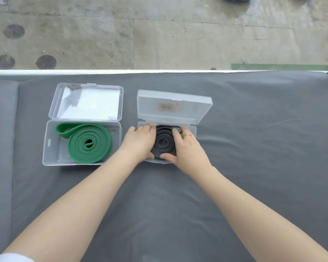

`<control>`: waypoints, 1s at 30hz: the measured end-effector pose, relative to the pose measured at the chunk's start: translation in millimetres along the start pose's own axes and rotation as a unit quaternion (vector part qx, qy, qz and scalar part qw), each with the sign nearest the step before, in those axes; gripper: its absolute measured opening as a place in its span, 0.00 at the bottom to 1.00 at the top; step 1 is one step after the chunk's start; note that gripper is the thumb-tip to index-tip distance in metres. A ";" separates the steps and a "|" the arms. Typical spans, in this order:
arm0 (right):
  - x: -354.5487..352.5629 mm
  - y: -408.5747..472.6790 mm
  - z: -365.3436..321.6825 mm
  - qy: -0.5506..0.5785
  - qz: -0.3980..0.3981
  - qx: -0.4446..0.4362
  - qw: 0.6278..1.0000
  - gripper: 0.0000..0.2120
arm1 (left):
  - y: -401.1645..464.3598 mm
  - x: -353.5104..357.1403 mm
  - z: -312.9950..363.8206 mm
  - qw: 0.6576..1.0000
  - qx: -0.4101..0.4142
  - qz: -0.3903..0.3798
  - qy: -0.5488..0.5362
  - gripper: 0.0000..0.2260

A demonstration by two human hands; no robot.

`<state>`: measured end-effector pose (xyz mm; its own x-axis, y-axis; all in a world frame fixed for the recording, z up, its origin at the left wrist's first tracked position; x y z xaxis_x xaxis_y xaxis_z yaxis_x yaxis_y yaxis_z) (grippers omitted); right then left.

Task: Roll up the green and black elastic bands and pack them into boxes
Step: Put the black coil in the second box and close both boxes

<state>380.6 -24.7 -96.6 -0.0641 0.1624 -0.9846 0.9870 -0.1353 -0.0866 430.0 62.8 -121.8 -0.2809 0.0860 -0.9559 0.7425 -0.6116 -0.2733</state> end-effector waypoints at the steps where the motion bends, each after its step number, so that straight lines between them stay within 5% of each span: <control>1: 5.9 -2.1 -0.2 0.047 -0.046 -0.004 0.998 0.42 | 0.1 0.5 0.4 1.000 0.004 -0.003 0.001 0.37; 3: 14.0 -4.1 1.9 0.076 -0.111 0.006 0.991 0.39 | 0.2 1.5 2.2 1.000 0.012 -0.011 0.001 0.37; 13: 18.4 3.1 13.6 0.162 -0.151 0.047 0.974 0.25 | -5.2 4.4 6.2 0.998 0.038 -0.048 -0.030 0.39; 21: 21.7 7.3 2.7 -0.026 -0.088 -0.054 0.994 0.23 | -4.8 5.7 14.0 0.998 -0.012 -0.002 0.055 0.39; 26: 15.2 12.2 9.4 0.089 -0.146 -0.018 0.985 0.30 | -9.1 -0.1 5.0 0.999 0.014 -0.020 0.033 0.40; 30: -1.6 1.4 6.2 0.044 -0.118 -0.073 0.989 0.31 | -24.8 -2.3 4.8 0.997 0.010 -0.044 0.056 0.34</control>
<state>381.1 -31.2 -96.0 -0.2893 0.2589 -0.9216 0.9571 0.0590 -0.2839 409.3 73.9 -112.3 -0.2742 0.2279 -0.9343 0.7053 -0.6128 -0.3564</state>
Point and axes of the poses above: each hand's wrist, its own y-axis towards the middle knuckle, its own x-axis out of the palm, z = x × y, the point moved 9 cm from there along y, towards the middle knuckle, and after that the axes turned 15 degrees about z, right-handed, at the moved point
